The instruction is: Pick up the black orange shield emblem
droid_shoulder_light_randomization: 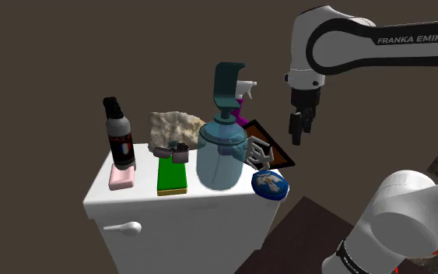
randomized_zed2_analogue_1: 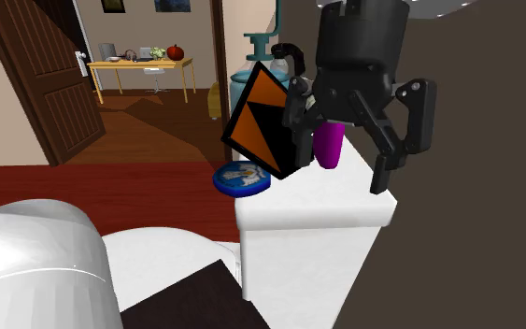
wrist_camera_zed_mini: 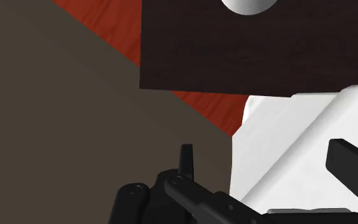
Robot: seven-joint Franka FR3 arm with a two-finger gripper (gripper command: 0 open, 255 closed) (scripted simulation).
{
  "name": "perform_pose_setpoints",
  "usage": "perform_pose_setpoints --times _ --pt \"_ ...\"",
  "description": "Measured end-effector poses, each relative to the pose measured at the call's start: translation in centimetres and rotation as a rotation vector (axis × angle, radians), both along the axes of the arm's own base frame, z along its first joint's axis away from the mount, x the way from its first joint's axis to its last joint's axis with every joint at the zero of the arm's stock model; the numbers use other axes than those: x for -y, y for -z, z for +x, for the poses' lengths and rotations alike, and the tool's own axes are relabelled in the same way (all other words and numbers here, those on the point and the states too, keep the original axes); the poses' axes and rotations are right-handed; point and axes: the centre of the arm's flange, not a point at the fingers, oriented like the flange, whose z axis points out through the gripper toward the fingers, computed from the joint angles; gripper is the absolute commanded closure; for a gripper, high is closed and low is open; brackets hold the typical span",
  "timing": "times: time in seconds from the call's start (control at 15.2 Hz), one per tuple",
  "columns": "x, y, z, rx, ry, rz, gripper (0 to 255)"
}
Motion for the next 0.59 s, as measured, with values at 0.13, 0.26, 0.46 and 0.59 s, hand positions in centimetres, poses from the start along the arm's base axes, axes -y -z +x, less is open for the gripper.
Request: perform_pose_setpoints --times 0.13,0.26,0.46,0.59 --pt "-0.7 -0.3 0.0 -0.001 -0.001 -0.004 0" --pt "-2.8 -1.5 0.1 -0.003 -0.001 -0.018 0" --pt "-6.5 -2.7 0.2 -0.007 -0.003 -0.043 0" --pt "-9.1 -4.2 0.2 -0.009 -0.003 -0.060 0"
